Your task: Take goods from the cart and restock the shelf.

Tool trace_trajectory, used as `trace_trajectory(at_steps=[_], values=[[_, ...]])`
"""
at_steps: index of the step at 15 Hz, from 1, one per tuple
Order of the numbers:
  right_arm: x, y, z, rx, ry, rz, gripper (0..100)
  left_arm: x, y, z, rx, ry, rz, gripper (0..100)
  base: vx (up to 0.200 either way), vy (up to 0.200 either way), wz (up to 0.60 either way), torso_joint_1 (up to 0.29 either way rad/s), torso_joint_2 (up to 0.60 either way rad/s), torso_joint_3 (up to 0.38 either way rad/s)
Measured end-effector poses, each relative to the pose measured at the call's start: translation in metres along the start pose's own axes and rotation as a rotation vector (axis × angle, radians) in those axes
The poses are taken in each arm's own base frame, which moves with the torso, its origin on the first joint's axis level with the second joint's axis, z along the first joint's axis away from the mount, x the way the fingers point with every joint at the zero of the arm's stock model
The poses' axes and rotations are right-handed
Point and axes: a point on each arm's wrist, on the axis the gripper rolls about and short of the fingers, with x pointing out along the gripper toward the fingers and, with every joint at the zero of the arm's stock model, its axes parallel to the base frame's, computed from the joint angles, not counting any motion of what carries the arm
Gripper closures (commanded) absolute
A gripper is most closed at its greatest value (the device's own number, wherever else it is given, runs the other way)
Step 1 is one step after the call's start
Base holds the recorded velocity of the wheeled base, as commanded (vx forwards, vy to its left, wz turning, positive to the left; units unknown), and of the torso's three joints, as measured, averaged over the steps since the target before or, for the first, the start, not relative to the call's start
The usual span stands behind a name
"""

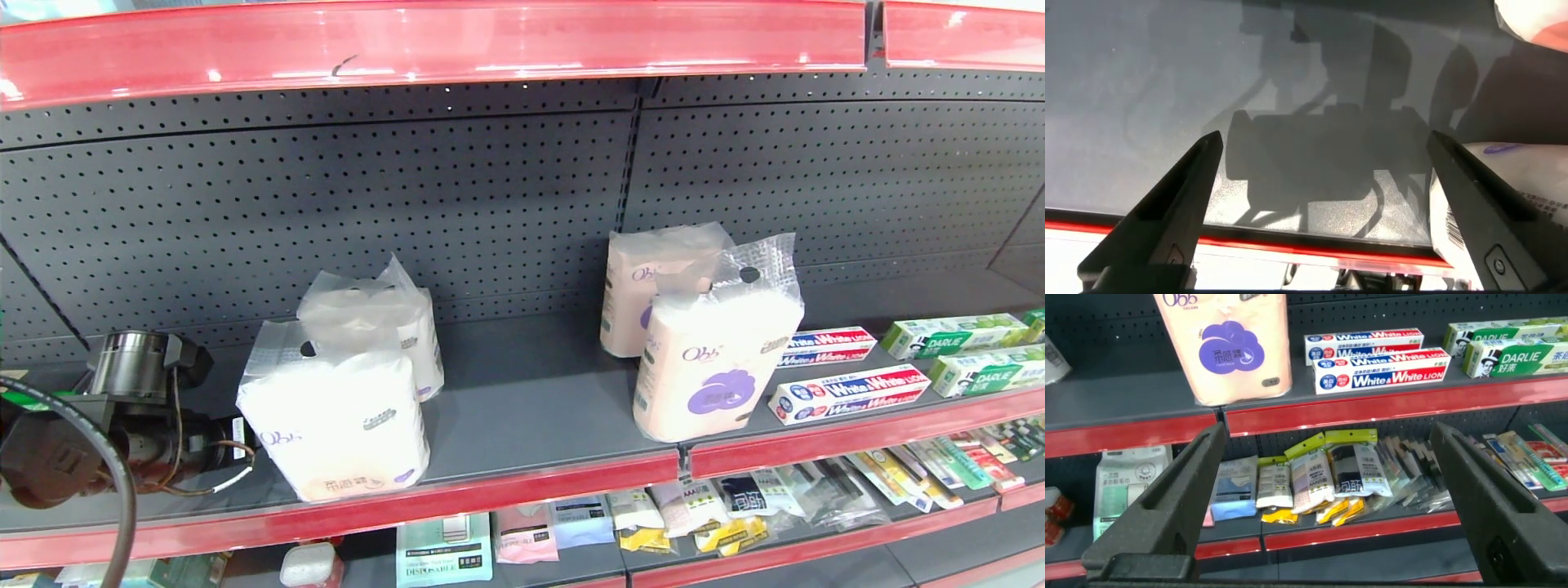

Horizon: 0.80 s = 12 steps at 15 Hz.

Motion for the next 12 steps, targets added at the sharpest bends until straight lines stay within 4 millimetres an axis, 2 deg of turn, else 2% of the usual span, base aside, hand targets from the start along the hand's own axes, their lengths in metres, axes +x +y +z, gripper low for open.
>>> trace_trajectory(at_steps=[12], values=[[0.0000, 0.0000, 0.0000, 0.000, 0.000, 0.000, 0, -0.0005, -0.0049, 0.0004, 0.012, -0.004, -0.014, 0, 0.000, 0.000, 0.00, 0.000, 0.00, 0.000]])
